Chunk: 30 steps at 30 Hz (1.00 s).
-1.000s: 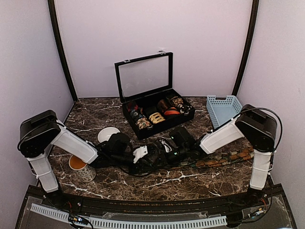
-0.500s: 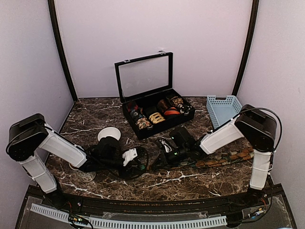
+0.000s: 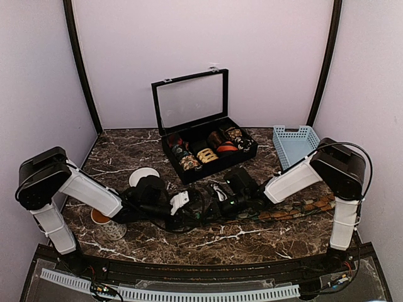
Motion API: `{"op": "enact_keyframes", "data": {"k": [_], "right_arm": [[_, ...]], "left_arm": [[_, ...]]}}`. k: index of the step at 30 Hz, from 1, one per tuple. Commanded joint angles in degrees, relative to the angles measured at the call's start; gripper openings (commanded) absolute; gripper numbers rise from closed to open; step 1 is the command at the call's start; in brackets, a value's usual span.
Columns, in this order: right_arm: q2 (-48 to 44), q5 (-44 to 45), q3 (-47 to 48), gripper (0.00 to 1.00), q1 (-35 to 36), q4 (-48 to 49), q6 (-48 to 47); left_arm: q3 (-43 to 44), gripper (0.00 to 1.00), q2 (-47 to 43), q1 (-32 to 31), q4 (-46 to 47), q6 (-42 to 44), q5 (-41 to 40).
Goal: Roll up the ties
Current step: Roll the tie at the center of the board.
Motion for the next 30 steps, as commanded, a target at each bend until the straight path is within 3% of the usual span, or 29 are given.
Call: {"op": "enact_keyframes", "data": {"k": [1,8,17,22,30], "right_arm": [[1.90,0.71,-0.92,0.00,-0.17,-0.84,0.24],[1.31,0.67,-1.52,0.00,-0.17,-0.03,0.65],[-2.07,-0.51,-4.10,0.01,-1.32,3.62,2.23],[-5.75,-1.02,-5.88,0.11,-2.68,4.71,2.62],[-9.82,-2.90,-6.35,0.37,-3.04,5.43,3.40]], "left_arm": [[3.85,0.26,5.07,-0.50,2.03,-1.51,3.50],[4.51,0.27,10.76,-0.55,1.37,-2.28,3.05],[2.07,0.21,8.23,-0.50,-8.41,0.69,-2.07],[2.66,0.20,7.85,-0.46,-12.87,1.80,-3.22],[4.42,0.19,9.21,-0.46,-14.88,2.26,-3.17]]}}
